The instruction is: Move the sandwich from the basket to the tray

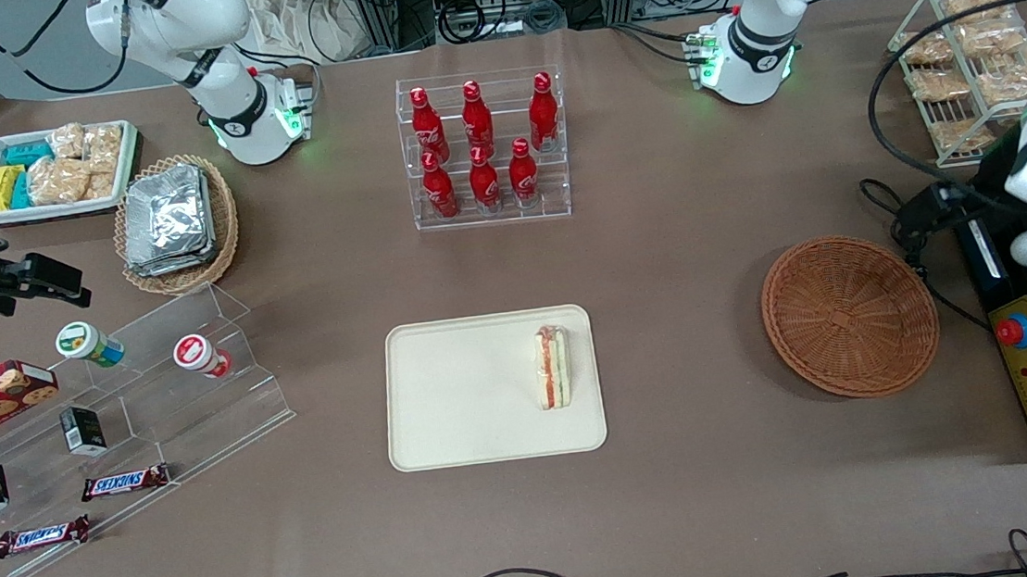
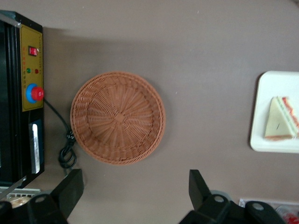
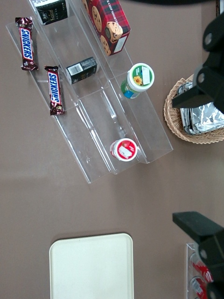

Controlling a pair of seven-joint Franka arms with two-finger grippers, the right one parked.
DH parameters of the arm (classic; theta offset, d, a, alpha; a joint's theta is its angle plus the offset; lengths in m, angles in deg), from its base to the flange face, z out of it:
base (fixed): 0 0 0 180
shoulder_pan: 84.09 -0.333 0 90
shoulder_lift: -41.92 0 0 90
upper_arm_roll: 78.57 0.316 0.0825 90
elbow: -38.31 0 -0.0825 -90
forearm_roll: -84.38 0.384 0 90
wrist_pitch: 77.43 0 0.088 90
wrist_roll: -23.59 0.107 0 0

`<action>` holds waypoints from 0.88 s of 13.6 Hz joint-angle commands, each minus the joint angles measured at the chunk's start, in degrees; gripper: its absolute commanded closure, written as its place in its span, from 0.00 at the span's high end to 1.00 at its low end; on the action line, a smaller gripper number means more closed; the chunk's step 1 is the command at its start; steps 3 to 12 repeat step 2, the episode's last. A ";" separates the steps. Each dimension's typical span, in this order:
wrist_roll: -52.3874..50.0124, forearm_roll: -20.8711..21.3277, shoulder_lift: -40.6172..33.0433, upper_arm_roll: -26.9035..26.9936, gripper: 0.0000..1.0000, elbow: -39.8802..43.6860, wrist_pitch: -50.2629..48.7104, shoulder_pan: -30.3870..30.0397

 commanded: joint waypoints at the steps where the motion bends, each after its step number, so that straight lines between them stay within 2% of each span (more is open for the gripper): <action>1: 2.61 -1.03 -6.08 -0.01 1.00 -7.47 1.38 -1.17; 12: 2.70 -1.11 -6.88 -0.01 1.00 -8.00 1.47 -1.69</action>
